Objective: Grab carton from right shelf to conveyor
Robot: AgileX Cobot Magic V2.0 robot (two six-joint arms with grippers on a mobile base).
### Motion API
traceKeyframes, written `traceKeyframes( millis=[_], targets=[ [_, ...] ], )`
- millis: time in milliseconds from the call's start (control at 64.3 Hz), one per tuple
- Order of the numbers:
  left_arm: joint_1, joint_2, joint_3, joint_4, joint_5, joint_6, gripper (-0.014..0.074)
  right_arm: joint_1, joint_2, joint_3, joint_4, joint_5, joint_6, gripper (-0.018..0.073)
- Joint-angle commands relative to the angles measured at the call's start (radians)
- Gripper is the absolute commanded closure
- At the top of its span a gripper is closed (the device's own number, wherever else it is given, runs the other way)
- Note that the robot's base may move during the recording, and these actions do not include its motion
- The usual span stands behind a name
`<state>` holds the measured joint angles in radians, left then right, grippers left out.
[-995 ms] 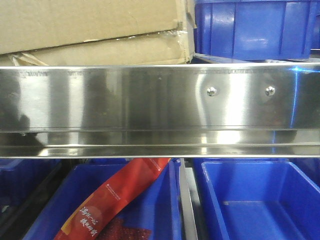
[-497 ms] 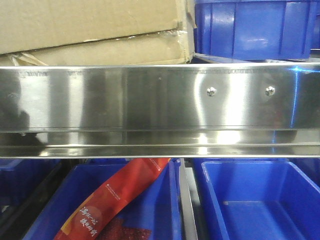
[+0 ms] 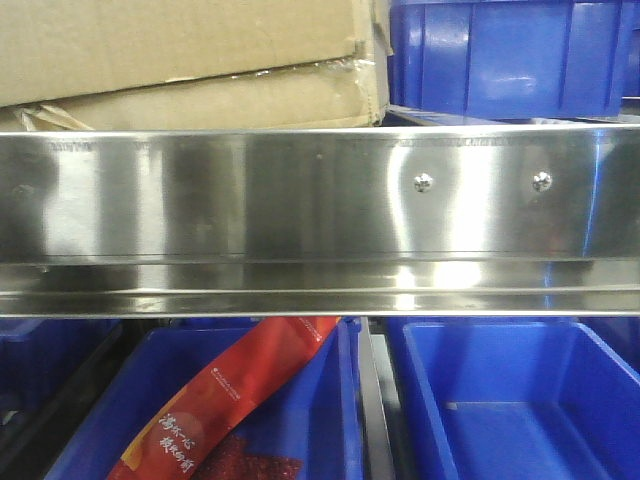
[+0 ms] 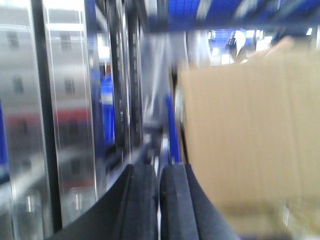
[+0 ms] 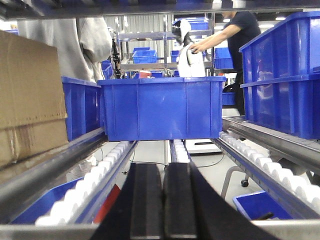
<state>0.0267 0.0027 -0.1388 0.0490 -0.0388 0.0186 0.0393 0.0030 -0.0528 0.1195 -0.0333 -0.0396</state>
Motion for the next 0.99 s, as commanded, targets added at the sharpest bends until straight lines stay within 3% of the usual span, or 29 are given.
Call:
traceKeyframes(
  millis=[0, 109, 186, 249, 373, 451, 591, 715, 979],
  targets=[
    [-0.002, 0.01, -0.113, 0.004, 0.077, 0.004, 0.0582, 0.004, -0.003, -0.126, 0.008, 0.107, -0.006, 0.0627],
    [-0.002, 0.091, -0.28, 0.007, 0.251, 0.004, 0.0564, 0.004, 0.021, -0.299, 0.008, 0.298, -0.006, 0.0549],
    [-0.002, 0.159, -0.378, 0.0, 0.332, 0.004, 0.0496, 0.004, 0.062, -0.37, 0.015, 0.331, -0.006, 0.0384],
    [-0.002, 0.211, -0.434, -0.004, 0.356, 0.004, 0.0407, 0.004, 0.101, -0.404, 0.022, 0.327, -0.006, 0.0221],
    [-0.012, 0.319, -0.501, -0.028, 0.382, 0.004, 0.0194, 0.004, 0.169, -0.424, 0.022, 0.318, -0.006, -0.0015],
    [-0.046, 0.374, -0.546, -0.034, 0.417, 0.004, 0.013, 0.004, 0.2, -0.446, 0.029, 0.296, -0.006, -0.0005],
    [-0.112, 0.497, -0.671, -0.049, 0.522, 0.004, 0.0157, 0.011, 0.302, -0.582, 0.092, 0.352, -0.006, 0.0],
    [-0.141, 0.653, -0.838, -0.089, 0.655, 0.004, 0.0183, 0.056, 0.456, -0.768, 0.095, 0.484, -0.006, 0.0],
    [-0.141, 1.02, -1.225, -0.189, 0.885, 0.004, 0.0184, 0.21, 0.845, -1.227, 0.097, 0.807, -0.006, 0.0]
  ],
)
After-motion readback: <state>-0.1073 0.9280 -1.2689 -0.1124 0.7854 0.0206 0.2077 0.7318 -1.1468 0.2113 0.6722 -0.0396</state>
